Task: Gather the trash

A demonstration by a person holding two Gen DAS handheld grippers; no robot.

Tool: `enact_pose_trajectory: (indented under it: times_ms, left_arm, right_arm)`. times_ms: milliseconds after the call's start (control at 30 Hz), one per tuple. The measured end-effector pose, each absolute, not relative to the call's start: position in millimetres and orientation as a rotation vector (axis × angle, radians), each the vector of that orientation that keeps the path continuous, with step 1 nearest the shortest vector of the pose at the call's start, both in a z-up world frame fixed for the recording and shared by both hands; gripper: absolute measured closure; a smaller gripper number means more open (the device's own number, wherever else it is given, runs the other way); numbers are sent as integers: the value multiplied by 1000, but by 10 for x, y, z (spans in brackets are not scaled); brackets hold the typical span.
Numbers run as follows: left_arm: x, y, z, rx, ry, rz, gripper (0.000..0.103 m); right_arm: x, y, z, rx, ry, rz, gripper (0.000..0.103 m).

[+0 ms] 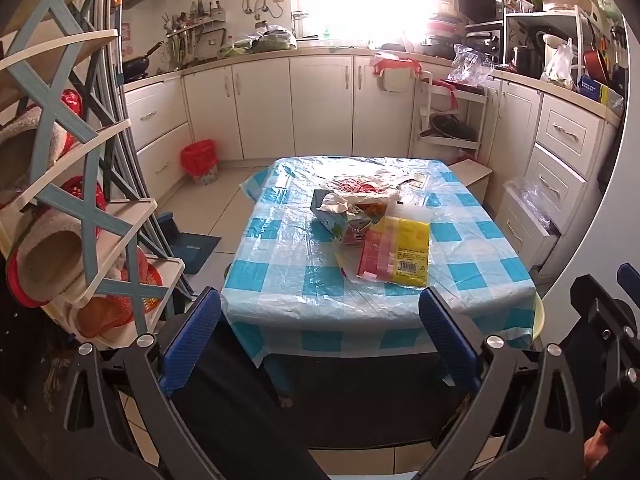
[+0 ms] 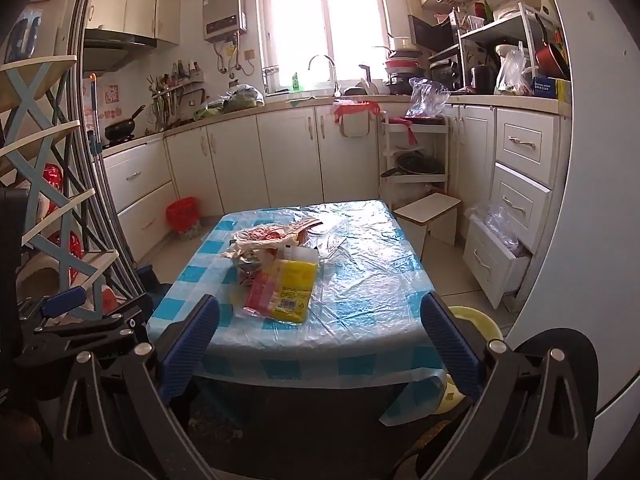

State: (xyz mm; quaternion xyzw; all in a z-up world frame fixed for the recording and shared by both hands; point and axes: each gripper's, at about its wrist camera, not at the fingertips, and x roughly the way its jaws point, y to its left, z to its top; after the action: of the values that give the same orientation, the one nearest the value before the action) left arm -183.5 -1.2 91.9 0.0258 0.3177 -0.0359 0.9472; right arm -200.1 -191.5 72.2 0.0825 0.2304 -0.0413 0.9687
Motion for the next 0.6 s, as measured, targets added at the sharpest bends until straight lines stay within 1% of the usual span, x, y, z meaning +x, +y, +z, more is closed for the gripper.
enact_pose_trajectory:
  times_ms: [600]
  left_arm:
    - [-1851, 26, 941, 32, 634, -77, 8]
  right_arm:
    - [-1949, -1913, 715, 177, 482, -77, 7]
